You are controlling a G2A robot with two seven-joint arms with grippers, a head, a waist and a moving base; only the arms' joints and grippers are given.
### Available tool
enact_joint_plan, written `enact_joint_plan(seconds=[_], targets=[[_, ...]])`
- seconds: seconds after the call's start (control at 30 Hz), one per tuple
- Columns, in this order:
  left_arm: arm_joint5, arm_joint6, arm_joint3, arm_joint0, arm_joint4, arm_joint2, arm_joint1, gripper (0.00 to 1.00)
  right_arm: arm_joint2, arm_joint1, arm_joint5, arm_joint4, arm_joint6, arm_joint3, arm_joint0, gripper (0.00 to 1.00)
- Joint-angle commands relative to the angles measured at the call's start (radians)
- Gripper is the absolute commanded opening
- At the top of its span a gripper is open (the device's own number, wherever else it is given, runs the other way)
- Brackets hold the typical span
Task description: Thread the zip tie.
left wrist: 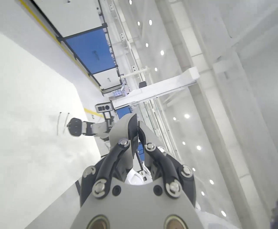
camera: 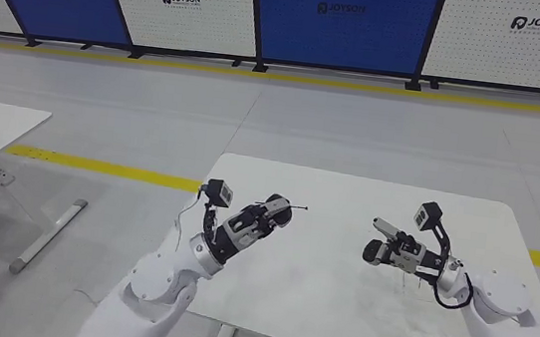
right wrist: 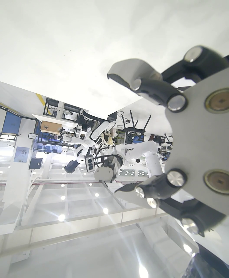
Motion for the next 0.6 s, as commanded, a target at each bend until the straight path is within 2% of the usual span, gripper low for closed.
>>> enact_joint_plan(seconds=[0.0,0.1,0.23,0.43,0.53,0.57], targets=[[-0.033,-0.009,-0.055,0.032,-0.008,-0.023,0.002,0.00,0.000,0.000,0.000,0.000,0.000,0.000,0.000,1.00],[-0.064,-0.025,-0.101,0.068,-0.020,-0.046,0.004,0.00,0.000,0.000,0.000,0.000,0.000,0.000,0.000,1.00],[-0.075,-0.033,-0.119,0.089,-0.010,-0.057,0.005,0.00,0.000,0.000,0.000,0.000,0.000,0.000,0.000,1.00],[-0.041,-0.002,-0.093,0.072,0.047,-0.030,0.004,0.00,0.000,0.000,0.000,0.000,0.000,0.000,0.000,1.00],[-0.010,0.010,-0.068,0.053,0.073,-0.010,0.003,0.00,0.000,0.000,0.000,0.000,0.000,0.000,0.000,1.00],[0.012,0.017,-0.054,0.043,0.092,0.003,0.003,0.00,0.000,0.000,0.000,0.000,0.000,0.000,0.000,1.00]])
